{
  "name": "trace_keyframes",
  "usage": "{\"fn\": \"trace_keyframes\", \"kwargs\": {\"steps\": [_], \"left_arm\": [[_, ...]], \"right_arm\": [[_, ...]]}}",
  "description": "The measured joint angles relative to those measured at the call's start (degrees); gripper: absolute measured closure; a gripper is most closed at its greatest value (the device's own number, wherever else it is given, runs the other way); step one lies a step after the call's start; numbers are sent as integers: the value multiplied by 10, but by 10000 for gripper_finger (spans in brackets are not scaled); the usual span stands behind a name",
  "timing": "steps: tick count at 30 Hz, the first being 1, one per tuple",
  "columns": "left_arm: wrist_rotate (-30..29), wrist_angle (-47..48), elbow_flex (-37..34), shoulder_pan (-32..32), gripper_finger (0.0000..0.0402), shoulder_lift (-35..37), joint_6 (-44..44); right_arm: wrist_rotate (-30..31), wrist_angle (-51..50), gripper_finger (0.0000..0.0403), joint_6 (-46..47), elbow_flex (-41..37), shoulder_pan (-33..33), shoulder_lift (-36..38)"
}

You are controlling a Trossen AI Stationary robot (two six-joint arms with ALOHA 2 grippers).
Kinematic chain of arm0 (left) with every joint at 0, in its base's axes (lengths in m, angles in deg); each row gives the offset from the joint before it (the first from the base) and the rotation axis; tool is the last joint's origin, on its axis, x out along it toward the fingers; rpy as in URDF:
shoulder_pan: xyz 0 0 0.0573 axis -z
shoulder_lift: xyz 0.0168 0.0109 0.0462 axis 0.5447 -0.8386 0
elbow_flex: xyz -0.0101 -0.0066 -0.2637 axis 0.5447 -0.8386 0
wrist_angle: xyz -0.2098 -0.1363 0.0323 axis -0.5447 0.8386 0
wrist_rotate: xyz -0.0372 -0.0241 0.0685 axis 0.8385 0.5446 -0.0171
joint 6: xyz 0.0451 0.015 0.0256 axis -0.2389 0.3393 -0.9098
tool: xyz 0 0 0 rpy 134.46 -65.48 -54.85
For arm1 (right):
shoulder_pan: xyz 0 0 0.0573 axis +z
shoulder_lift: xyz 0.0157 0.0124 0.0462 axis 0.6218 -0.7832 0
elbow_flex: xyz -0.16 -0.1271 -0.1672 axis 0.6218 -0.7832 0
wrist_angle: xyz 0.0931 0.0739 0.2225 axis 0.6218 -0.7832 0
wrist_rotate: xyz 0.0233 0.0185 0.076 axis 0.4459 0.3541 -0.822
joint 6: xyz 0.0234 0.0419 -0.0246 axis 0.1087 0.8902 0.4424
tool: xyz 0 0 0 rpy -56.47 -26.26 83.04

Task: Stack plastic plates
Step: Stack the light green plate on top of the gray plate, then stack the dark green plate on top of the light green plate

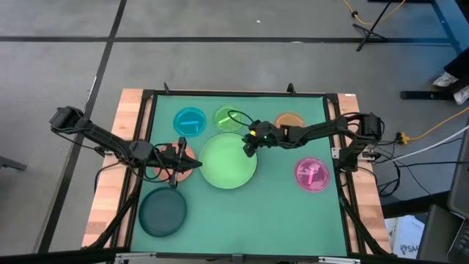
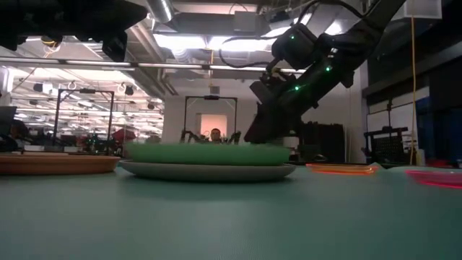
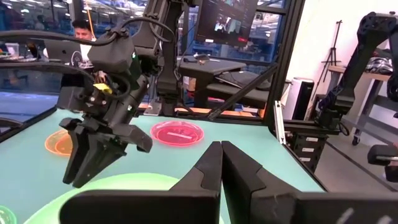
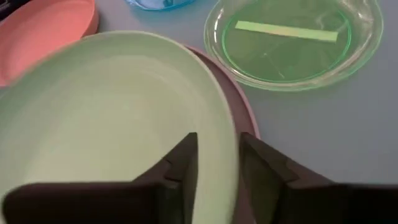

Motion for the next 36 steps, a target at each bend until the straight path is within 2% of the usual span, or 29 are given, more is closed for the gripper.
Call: {"fn": "trace_keyframes", "kwargs": {"steps": [4, 8, 16, 19, 23, 26, 28, 30, 32, 34, 36], "left_arm": [[0, 1, 0, 0, 401, 0, 0], [0, 4, 0, 0, 401, 0, 0], [2, 17, 3, 1, 401, -28, 1], [1, 80, 40, 13, 402, -44, 5], [-14, 241, 128, 48, 401, -71, 16], [-41, 351, 191, 80, 401, -103, 44], [-34, 407, 221, 98, 401, -122, 50], [-6, 427, 239, 110, 401, -138, 52], [17, 407, 248, 118, 401, -150, 64], [18, 381, 251, 121, 401, -162, 77], [18, 401, 257, 118, 401, -166, 122]], "right_arm": [[-5, -20, 262, -45, 0, 8, 38], [14, -48, 256, -88, 0, 41, 88], [90, -58, 256, -156, 0, 192, 115], [124, -58, 256, -170, 0, 252, 111], [159, -56, 255, -183, 0, 319, 111], [166, -58, 255, -191, 0, 359, 111], [166, -56, 255, -191, 0, 380, 111], [166, -57, 255, -191, 0, 399, 111], [166, -56, 255, -191, 0, 414, 111], [166, -54, 255, -191, 0, 424, 111], [167, -54, 255, -190, 0, 430, 111]]}}
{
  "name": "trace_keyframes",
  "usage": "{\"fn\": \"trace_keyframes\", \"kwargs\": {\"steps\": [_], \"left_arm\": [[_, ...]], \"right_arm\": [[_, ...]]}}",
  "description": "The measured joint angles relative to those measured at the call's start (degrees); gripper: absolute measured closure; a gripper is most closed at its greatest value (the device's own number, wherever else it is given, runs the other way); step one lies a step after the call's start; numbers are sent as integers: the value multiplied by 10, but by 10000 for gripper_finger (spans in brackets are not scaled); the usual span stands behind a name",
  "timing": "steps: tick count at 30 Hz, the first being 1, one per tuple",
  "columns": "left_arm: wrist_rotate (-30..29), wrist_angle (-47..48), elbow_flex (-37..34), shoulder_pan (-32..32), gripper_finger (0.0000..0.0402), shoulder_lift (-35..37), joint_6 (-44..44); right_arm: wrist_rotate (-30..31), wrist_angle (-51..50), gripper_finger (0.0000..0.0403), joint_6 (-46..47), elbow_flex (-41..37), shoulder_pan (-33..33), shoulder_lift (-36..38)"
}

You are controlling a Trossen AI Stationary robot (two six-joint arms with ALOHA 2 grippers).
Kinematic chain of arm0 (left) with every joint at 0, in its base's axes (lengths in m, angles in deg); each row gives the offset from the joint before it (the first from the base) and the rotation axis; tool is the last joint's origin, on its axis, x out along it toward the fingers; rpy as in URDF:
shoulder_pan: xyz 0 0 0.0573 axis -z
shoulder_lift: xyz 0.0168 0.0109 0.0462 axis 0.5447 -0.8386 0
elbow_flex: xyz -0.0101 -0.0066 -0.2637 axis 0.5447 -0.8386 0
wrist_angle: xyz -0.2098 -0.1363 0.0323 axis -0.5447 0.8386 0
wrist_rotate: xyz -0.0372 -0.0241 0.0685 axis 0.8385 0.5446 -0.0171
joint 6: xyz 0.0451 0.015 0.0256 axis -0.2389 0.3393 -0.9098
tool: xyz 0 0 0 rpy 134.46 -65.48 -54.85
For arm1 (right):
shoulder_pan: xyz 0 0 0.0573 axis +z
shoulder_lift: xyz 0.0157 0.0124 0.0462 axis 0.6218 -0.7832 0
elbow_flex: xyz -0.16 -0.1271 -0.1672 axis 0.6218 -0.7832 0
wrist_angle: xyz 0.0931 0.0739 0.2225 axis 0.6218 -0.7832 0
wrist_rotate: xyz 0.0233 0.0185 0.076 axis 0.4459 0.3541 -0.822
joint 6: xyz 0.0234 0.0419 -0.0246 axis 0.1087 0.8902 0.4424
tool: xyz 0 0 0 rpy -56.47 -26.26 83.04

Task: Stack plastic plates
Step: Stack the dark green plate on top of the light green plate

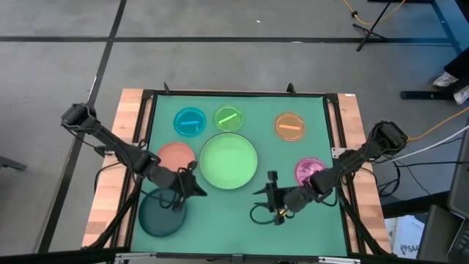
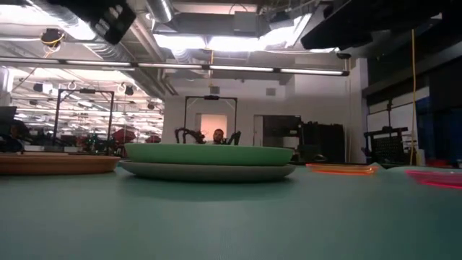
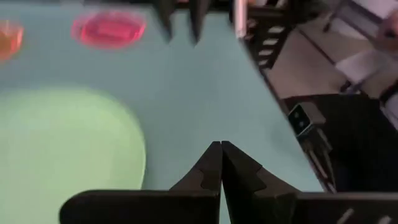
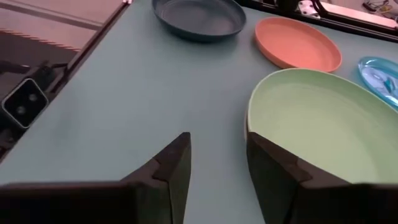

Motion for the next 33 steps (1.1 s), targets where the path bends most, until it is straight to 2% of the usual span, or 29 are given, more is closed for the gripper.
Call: {"fn": "trace_keyframes", "kwargs": {"steps": [3, 8, 13, 18, 25, 33], "left_arm": [[5, 92, 13, -2, 384, 0, 89], [90, 247, 32, 1, 331, 2, 227], [130, 383, 32, 19, 291, 2, 294], [144, 491, 32, 46, 284, 2, 350], [146, 512, 5, 91, 283, 2, 407], [149, 508, -34, 103, 283, 2, 437]], "right_arm": [[3, 1, 255, 11, 0, 3, 0], [3, 0, 255, 14, 0, 2, 0], [13, 0, 255, 12, 0, 1, 0], [19, -1, 255, 14, 0, 1, 0], [19, -1, 255, 15, 0, 1, 0], [19, -1, 255, 15, 0, 1, 0]]}}
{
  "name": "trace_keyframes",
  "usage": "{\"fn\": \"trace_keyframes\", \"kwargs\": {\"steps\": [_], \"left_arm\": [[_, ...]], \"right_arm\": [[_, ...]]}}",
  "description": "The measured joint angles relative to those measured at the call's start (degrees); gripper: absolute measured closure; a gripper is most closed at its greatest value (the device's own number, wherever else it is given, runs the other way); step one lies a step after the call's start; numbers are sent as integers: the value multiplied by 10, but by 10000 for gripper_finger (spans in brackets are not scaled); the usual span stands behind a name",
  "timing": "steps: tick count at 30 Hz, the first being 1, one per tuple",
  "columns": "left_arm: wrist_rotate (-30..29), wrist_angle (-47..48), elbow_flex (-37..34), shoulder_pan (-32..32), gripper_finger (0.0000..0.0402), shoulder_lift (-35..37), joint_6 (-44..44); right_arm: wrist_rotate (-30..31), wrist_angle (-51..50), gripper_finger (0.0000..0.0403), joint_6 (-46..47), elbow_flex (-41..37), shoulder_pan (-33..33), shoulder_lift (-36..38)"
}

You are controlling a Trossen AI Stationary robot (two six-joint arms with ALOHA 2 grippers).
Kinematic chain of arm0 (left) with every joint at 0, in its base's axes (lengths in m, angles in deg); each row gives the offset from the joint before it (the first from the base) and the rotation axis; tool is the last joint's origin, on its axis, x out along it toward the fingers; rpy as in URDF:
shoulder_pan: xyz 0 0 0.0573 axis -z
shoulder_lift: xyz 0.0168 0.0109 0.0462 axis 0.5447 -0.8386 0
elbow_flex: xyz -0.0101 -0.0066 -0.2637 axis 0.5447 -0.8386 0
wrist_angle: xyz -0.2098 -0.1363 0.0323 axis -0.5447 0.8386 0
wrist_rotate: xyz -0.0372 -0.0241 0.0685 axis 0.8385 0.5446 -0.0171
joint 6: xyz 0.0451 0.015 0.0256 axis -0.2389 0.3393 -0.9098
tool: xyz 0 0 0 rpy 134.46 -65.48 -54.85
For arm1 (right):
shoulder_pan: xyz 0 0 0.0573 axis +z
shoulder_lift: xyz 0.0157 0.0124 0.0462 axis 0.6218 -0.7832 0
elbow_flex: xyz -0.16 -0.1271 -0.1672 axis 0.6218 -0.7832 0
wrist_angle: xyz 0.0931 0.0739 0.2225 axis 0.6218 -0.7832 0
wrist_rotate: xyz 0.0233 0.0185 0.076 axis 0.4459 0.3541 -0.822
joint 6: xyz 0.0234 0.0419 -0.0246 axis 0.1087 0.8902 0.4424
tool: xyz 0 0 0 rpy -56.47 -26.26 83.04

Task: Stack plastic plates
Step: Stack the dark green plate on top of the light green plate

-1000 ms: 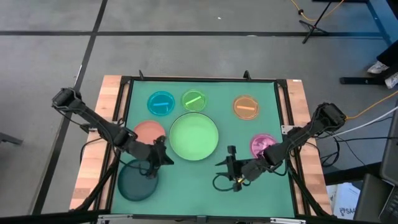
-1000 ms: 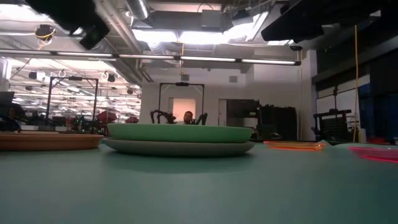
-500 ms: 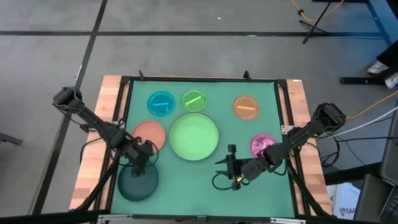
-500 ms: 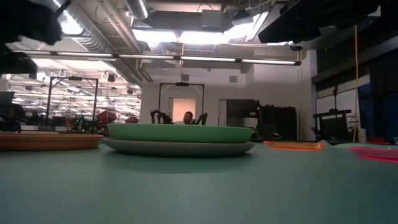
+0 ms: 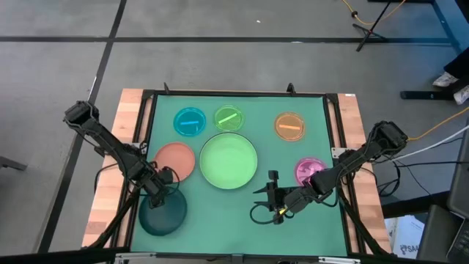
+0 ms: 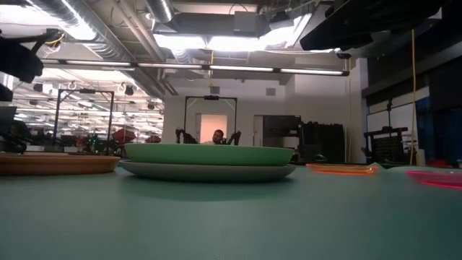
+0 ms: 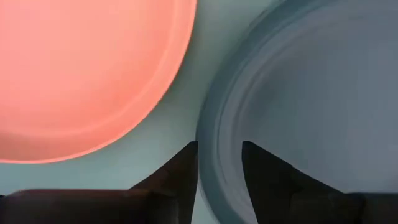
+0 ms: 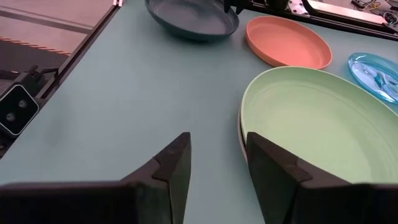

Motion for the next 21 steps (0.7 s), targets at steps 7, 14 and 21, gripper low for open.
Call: {"fn": "trace_keyframes", "kwargs": {"steps": [7, 14, 21], "left_arm": [[2, -7, -9, 0, 283, 0, -2], [19, -6, -9, -2, 283, 0, 20], [14, 5, -9, -2, 283, 0, 36]], "right_arm": [[0, 0, 255, -3, 0, 0, 0], [0, 0, 256, -3, 0, 0, 0], [0, 1, 256, -3, 0, 0, 0]]}}
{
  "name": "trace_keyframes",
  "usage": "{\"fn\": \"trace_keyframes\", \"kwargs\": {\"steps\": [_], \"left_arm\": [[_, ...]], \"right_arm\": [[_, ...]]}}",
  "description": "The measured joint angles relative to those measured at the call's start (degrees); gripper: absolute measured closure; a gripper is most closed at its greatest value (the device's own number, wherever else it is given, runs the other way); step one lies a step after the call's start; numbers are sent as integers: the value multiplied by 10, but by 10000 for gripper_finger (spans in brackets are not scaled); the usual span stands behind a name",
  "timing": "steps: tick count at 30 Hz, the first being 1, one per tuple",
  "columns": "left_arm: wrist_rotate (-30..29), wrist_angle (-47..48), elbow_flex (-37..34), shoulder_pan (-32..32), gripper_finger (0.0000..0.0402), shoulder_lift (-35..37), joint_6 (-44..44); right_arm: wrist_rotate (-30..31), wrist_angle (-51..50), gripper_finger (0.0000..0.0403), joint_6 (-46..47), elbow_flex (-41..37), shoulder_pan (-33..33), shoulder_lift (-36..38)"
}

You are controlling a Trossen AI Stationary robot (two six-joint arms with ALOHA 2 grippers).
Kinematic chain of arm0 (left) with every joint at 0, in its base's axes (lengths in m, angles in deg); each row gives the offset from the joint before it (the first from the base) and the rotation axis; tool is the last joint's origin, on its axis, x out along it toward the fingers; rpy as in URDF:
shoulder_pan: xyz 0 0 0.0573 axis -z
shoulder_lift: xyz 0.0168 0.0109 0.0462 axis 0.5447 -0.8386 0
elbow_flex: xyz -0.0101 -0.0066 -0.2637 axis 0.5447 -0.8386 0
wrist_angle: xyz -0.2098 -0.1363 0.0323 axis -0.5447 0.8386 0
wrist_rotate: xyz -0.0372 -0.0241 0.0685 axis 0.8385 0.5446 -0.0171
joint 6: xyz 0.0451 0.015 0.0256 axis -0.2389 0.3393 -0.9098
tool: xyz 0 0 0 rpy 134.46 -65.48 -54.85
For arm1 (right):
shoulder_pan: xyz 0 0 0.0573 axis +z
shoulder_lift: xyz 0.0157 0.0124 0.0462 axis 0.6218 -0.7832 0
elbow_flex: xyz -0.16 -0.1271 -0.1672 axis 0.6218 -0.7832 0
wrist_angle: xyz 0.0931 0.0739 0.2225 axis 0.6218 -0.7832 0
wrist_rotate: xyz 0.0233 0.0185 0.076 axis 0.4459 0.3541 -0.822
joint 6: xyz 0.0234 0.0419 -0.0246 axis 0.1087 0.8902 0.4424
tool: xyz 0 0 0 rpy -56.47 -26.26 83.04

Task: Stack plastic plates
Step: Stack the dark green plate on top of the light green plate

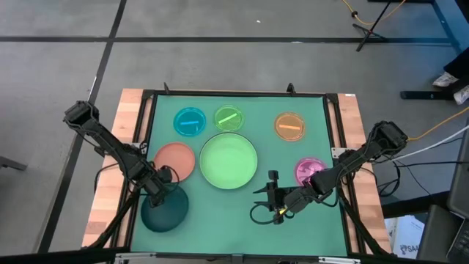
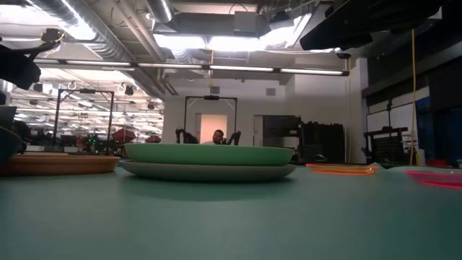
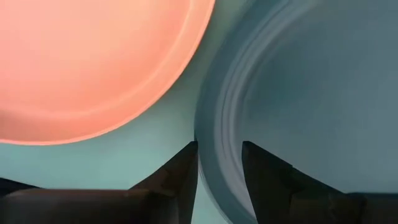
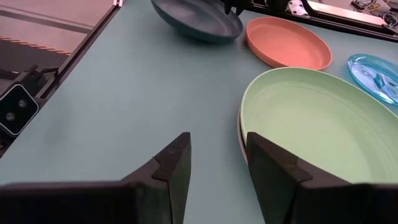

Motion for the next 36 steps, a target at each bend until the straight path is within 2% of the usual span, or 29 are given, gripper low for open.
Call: {"fn": "trace_keyframes", "kwargs": {"steps": [4, 10, 17, 21, 27, 36], "left_arm": [[8, 6, 6, 0, 285, 0, 17], [-19, 14, 29, 0, 288, 0, 21], [-21, 22, 8, 1, 288, 0, 21], [-43, 29, 8, 1, 288, 0, 20], [-11, 32, 12, 2, 288, 0, 13], [-33, 95, 44, 1, 288, 0, 9]], "right_arm": [[0, 0, 256, 0, 0, 0, 0], [0, 1, 256, 0, 0, 0, 0], [0, 1, 256, 2, 0, 0, 0], [0, 1, 256, 3, 0, 0, 0], [3, 1, 256, 3, 0, 0, 0], [9, 1, 256, 4, 0, 0, 0]]}}
